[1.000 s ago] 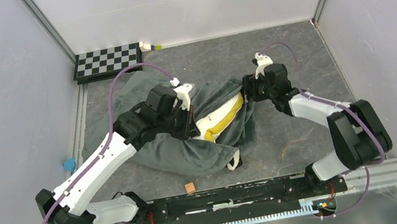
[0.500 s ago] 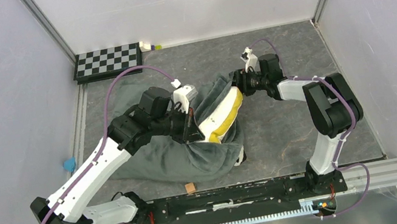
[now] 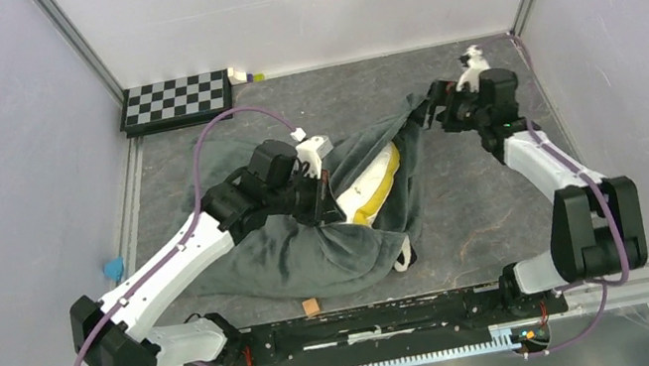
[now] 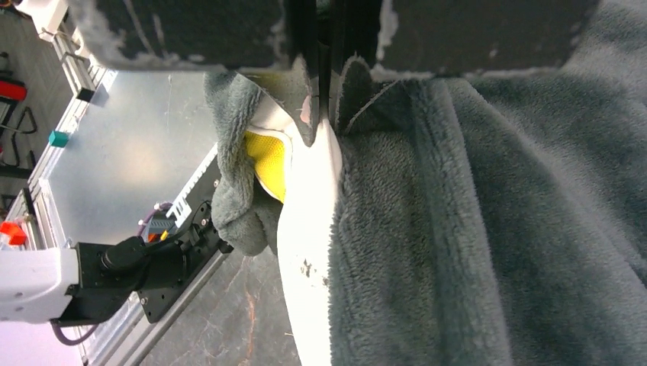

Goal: Remove the pillowcase from the pillow

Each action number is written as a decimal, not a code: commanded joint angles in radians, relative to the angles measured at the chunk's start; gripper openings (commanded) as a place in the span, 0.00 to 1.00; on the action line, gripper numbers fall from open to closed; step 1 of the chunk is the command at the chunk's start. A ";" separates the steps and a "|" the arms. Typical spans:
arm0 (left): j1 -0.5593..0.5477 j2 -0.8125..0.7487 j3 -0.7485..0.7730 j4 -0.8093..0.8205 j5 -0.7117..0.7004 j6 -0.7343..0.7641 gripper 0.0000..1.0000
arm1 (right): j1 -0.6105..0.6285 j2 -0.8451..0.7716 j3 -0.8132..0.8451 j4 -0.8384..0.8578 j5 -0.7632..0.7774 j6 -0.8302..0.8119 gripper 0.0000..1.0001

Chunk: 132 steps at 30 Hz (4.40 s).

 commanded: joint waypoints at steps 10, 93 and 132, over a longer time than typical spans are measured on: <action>0.006 0.023 0.018 0.199 -0.014 -0.095 0.02 | -0.112 -0.297 -0.200 -0.022 -0.126 0.179 0.98; 0.006 0.544 0.482 0.110 -0.412 0.146 0.32 | 0.522 -0.359 -0.512 0.430 -0.039 0.367 0.00; 0.060 0.079 0.068 0.113 -0.534 0.000 0.70 | 0.523 -0.320 -0.127 0.120 0.511 0.176 0.00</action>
